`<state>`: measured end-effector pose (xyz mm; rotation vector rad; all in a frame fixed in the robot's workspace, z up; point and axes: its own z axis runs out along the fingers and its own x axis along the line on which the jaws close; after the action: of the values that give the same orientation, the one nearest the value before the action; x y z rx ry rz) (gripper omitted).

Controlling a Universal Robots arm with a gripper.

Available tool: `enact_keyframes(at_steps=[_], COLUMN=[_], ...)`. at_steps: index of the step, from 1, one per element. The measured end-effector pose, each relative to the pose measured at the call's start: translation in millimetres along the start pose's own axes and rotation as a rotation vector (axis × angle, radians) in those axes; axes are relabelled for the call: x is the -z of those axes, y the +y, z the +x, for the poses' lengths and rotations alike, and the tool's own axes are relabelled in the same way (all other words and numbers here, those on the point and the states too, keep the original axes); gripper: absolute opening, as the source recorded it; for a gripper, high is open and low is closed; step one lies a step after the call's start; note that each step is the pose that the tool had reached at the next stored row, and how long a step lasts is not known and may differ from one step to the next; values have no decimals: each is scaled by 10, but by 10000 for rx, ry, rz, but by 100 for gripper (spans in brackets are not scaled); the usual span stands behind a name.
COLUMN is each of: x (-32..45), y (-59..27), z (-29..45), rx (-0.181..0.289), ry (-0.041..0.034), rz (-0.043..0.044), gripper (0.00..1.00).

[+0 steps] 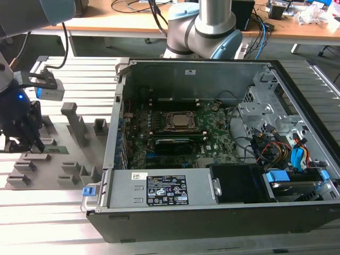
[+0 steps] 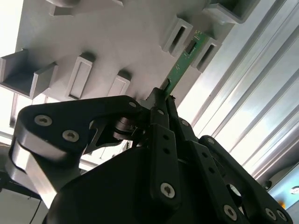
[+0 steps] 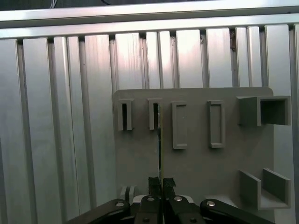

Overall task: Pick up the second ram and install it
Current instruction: 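Pick up the second ram and move it above second insertion slot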

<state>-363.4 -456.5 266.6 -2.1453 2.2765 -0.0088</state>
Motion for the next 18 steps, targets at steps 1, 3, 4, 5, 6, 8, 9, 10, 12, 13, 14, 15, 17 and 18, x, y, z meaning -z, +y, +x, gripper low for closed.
enact_keyframes(at_steps=[1,3,4,5,6,8,9,10,12,13,14,15,17,18], x=[6,25,34,44,73,106,123,137,155,169,184,194,242,266], y=[0,-2,-2,-3,-4,-5,-6,-7,-8,-9,-10,-11,-15,-16], z=[0,0,0,0,-1,-1,-1,-1,-1,-2,-1,-2,-2,-2], rx=[0,0,0,0,0,0,0,1,0,0,0,0,0,0], ry=[-1,0,0,0,0,-1,0,0,0,0,0,-1,0,0], rz=[0,0,0,0,0,0,0,-1,-1,-1,-1,0,-1,-2], gripper=[14,14,14,14,14,14,14,14,14,14,14,14,14,14])
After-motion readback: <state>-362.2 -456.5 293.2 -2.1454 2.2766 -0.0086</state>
